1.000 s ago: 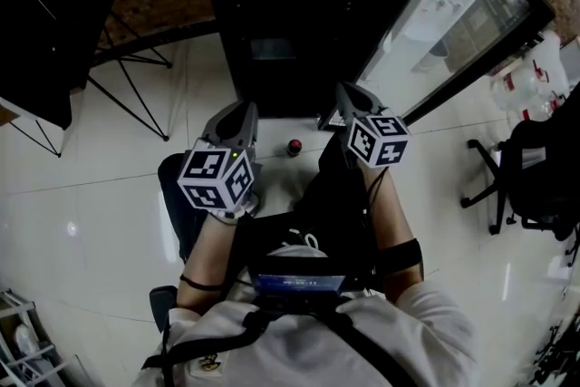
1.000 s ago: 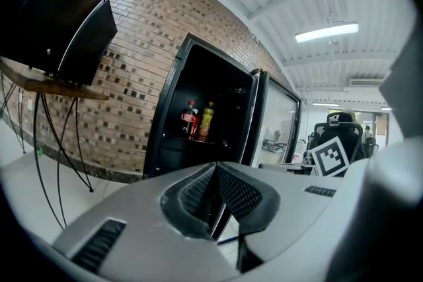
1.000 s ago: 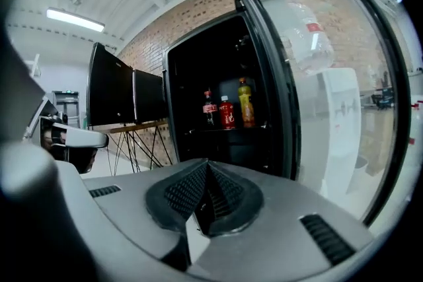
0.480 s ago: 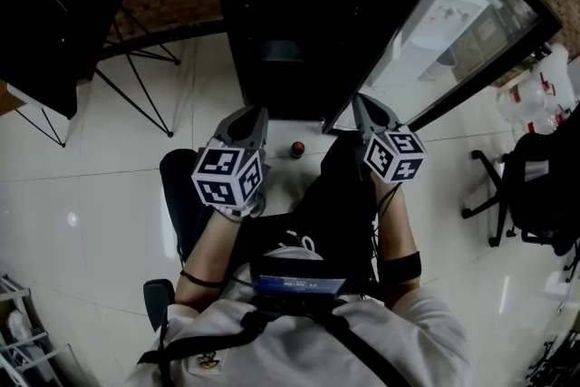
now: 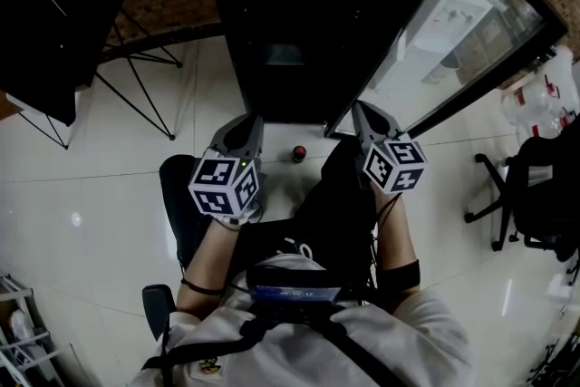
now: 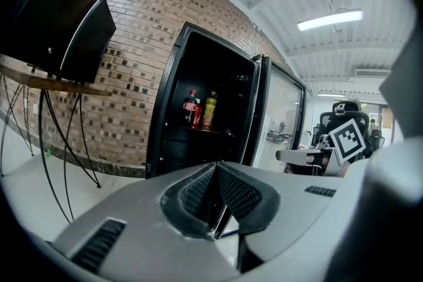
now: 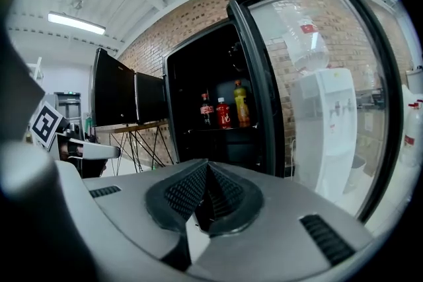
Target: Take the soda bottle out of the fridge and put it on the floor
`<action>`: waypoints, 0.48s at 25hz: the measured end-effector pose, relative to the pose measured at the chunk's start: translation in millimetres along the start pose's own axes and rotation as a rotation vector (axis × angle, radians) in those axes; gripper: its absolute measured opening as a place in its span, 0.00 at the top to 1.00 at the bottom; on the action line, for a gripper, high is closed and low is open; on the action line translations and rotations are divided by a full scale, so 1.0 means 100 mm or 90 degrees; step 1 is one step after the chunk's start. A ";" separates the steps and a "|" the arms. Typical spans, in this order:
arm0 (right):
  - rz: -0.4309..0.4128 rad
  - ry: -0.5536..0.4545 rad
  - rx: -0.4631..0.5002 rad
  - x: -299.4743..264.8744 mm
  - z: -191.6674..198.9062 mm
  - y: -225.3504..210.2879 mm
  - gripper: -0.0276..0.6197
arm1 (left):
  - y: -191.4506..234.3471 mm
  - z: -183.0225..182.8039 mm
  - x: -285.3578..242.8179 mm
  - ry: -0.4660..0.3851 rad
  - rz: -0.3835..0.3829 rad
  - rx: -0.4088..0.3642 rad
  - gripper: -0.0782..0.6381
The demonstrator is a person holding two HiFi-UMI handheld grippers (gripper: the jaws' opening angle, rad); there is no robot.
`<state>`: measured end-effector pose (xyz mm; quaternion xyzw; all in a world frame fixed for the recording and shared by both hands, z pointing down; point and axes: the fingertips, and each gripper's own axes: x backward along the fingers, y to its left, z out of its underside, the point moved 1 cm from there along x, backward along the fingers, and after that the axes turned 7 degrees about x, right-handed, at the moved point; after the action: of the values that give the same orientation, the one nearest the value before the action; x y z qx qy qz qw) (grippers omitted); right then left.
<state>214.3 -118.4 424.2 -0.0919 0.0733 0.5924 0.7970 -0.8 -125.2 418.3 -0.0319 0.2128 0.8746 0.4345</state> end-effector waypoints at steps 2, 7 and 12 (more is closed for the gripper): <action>0.005 0.000 0.006 0.01 -0.01 -0.01 0.94 | 0.00 0.01 -0.01 0.001 -0.001 0.000 0.89; 0.018 0.000 0.030 0.02 -0.04 -0.04 0.94 | -0.01 0.01 -0.05 0.003 -0.001 -0.001 0.89; 0.020 0.007 0.044 0.02 -0.02 -0.02 0.94 | 0.01 0.03 -0.06 0.005 -0.003 0.002 0.89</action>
<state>216.6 -117.6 422.1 -0.0667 0.0993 0.6012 0.7901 2.8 -128.6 422.8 -0.0352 0.2155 0.8730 0.4360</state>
